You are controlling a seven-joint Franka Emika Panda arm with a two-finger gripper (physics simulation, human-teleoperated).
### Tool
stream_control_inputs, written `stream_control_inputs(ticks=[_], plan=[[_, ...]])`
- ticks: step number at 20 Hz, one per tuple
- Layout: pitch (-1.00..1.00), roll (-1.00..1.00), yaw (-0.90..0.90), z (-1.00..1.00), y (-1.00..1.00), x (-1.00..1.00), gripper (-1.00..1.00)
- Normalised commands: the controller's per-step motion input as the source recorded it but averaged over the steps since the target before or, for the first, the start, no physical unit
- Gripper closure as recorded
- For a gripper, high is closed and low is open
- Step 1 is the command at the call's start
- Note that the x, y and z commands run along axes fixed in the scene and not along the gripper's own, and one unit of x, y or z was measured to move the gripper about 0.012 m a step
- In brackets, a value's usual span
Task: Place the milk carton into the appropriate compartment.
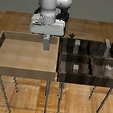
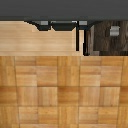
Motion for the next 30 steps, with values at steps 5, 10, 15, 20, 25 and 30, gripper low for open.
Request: stream_control_inputs(ticks=[5,10,15,20,25,30], plan=[[0.0,0.0,0.0,0.0,1.0,0.0,1.0],[0.0,0.0,0.0,0.0,1.0,0.0,1.0],[0.0,0.0,0.0,0.0,1.0,0.0,1.0],[0.0,0.0,0.0,0.0,0.2,-0.65,1.0],[0.0,0.0,0.0,0.0,-0.05,-0.2,1.0],[0.0,0.0,0.0,0.0,0.0,-0.2,1.0]])
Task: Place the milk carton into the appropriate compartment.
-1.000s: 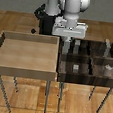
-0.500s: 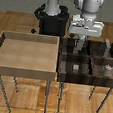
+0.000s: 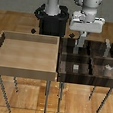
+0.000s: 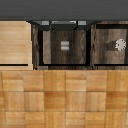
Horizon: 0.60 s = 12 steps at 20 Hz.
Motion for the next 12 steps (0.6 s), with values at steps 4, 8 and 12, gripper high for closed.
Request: stream_control_inputs(ticks=[4,8,12], plan=[[0.0,0.0,0.0,0.0,0.0,-0.75,1.0],[0.0,0.0,0.0,0.0,0.0,-1.0,1.0],[0.0,0.0,0.0,0.0,0.0,-1.0,1.0]])
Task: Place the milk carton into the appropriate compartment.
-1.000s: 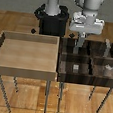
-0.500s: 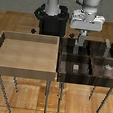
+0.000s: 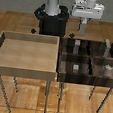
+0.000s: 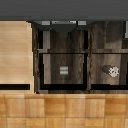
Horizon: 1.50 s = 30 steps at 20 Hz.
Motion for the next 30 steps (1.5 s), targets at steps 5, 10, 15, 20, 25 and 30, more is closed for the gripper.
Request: stream_control_inputs(ticks=[5,10,15,20,25,30], plan=[[0.0,0.0,0.0,-0.3,0.0,-0.6,1.0],[0.0,0.0,0.0,-1.0,0.0,0.0,1.0],[0.0,0.0,0.0,-1.0,0.0,0.0,1.0],[0.0,0.0,0.0,-1.0,0.0,0.0,1.0],[0.0,0.0,0.0,-0.4,0.0,0.0,-1.0],[0.0,0.0,0.0,0.0,0.0,0.0,-1.0]])
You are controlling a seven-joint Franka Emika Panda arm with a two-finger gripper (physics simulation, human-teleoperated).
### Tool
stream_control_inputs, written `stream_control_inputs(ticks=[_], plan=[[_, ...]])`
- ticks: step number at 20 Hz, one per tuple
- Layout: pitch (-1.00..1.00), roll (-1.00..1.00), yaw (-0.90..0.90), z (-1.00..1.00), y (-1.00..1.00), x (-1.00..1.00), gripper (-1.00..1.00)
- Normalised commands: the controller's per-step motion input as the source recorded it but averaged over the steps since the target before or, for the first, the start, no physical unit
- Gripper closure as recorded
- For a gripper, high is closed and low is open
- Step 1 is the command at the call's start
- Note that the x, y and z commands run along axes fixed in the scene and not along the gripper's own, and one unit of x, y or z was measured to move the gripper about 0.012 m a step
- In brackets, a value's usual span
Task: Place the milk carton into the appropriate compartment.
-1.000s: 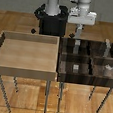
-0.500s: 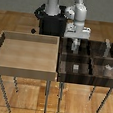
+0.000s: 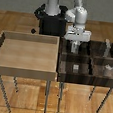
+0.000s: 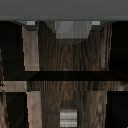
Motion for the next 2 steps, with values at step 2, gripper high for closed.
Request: stream_control_inputs(ticks=[2], plan=[[0.0,0.0,0.0,0.0,0.0,0.0,-1.0]])
